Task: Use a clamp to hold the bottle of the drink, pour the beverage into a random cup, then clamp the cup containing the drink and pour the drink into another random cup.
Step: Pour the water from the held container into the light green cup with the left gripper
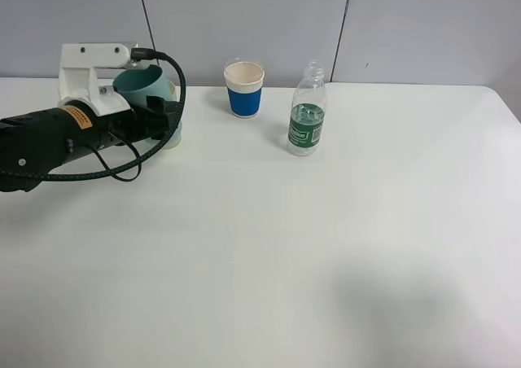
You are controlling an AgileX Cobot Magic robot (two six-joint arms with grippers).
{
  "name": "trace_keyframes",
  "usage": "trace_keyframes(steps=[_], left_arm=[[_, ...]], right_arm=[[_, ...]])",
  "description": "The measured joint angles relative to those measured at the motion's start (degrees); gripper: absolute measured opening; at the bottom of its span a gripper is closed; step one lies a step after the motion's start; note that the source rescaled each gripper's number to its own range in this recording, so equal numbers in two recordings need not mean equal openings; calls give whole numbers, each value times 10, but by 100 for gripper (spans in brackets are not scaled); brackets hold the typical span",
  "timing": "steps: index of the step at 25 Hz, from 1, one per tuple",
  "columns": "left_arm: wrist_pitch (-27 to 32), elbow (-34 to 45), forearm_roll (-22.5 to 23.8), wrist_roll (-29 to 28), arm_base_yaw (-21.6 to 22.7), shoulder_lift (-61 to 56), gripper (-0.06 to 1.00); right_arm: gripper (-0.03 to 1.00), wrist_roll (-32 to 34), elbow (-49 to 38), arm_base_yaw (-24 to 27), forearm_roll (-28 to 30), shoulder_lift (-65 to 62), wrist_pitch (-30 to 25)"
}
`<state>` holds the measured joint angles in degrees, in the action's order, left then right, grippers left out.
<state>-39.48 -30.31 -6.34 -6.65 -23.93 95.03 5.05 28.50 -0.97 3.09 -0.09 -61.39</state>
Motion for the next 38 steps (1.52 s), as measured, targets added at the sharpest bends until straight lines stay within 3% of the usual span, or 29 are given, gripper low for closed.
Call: trace_keyframes(steps=[5,13,22,29,38], left_arm=[[53,0,-14,31,0,-24,0],[120,1,-162,197,34,-43,0],[117,-6,-290,362,69,-44,0],[114,-66,-383,569,70,-44,0],[112,-130,-442,779,70,-43,0]], right_arm=[[100,0,0,0,0,0,0],[100,0,0,0,0,0,0],[100,0,0,0,0,0,0],[100,0,0,0,0,0,0],[100,0,0,0,0,0,0]])
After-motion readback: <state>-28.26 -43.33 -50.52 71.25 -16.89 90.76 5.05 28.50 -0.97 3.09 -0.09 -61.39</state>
